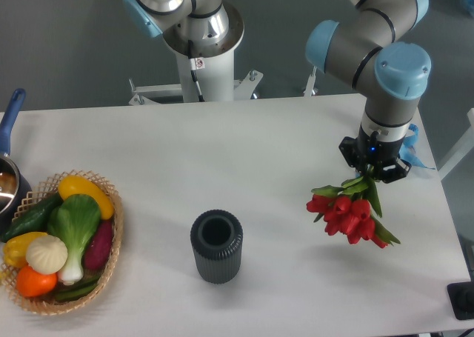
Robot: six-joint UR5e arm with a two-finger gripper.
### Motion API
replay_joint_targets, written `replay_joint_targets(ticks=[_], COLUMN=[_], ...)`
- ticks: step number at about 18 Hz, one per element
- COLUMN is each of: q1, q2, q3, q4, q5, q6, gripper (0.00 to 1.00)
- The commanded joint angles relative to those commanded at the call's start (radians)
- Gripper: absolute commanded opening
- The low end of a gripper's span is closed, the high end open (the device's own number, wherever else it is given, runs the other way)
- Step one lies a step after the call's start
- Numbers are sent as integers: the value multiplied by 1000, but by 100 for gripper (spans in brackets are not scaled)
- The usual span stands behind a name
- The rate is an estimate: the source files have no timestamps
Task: Insert the flowers into the vase
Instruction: 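Hold the red tulip bunch in the gripper and begin lifting it, then swing the held tulips over the black vase and lower stems in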
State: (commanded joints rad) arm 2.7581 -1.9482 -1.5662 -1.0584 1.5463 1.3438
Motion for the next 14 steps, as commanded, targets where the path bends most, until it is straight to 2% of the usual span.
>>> replay_joint_targets(ticks=[7, 12, 14], q1=[-6, -3, -3], q2=[8, 35, 37], q3=[9, 18, 18], q4=[9, 23, 72], q5=[-24, -277, -343], q6=[0, -63, -112], gripper=[0, 0, 0])
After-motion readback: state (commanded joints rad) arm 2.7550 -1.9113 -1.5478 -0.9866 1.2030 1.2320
